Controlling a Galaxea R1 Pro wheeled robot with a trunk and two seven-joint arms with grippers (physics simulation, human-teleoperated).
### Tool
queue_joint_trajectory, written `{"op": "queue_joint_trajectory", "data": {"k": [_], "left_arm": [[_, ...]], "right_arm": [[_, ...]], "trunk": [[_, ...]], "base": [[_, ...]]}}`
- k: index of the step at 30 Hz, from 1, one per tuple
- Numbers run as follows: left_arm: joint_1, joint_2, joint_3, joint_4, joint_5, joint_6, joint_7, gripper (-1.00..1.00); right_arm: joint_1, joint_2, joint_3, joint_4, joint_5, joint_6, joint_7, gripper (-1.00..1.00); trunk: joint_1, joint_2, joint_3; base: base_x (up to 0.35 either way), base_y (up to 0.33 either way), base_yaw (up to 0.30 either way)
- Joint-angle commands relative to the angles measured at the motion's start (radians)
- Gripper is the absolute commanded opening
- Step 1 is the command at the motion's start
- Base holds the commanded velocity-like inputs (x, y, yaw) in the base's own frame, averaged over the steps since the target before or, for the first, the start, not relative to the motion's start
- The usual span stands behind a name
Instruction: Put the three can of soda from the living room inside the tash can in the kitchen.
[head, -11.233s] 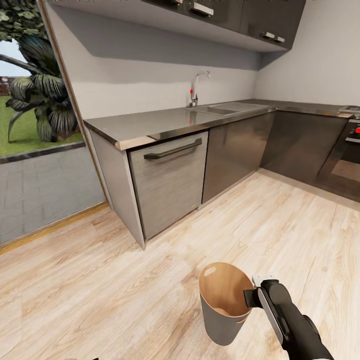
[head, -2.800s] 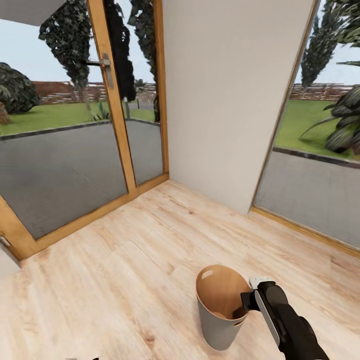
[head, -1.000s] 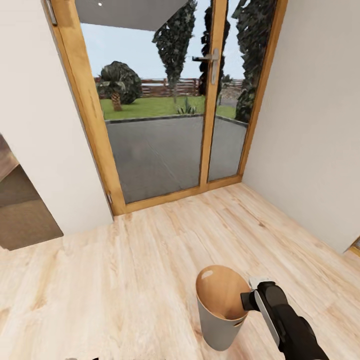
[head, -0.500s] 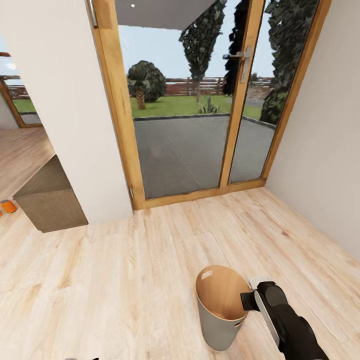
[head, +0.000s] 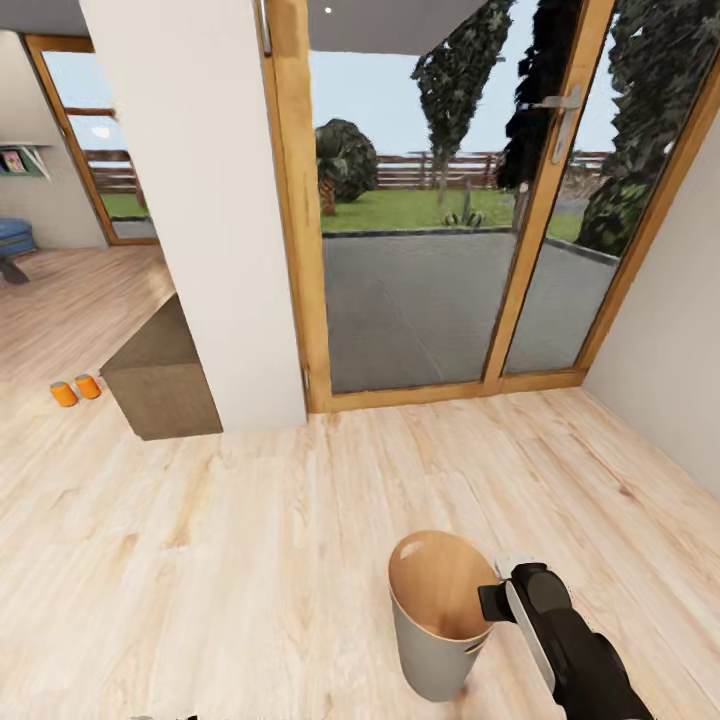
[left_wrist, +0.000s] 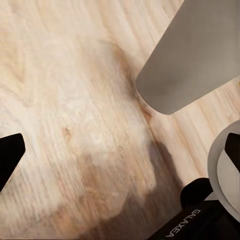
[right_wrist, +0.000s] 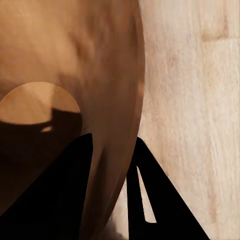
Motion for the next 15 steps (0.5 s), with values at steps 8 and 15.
{"op": "queue_joint_trajectory", "data": {"k": [8,15], "left_arm": [[0.000,0.000,0.000,0.000,0.000,0.000,0.000,1.00],[0.000,0.000,0.000,0.000,0.000,0.000,0.000,1.00]], "right_arm": [[0.000,0.001,0.000,0.000,-0.021,-0.001,0.002,-1.00],[0.000,0.001,0.000,0.000,-0.021,-0.002,0.002,-1.00]], "trunk": [[0.000,0.000,0.000],[0.000,0.000,0.000]], "base": [[0.073,0.285,0.046],[0.075,0.308,0.002]]}}
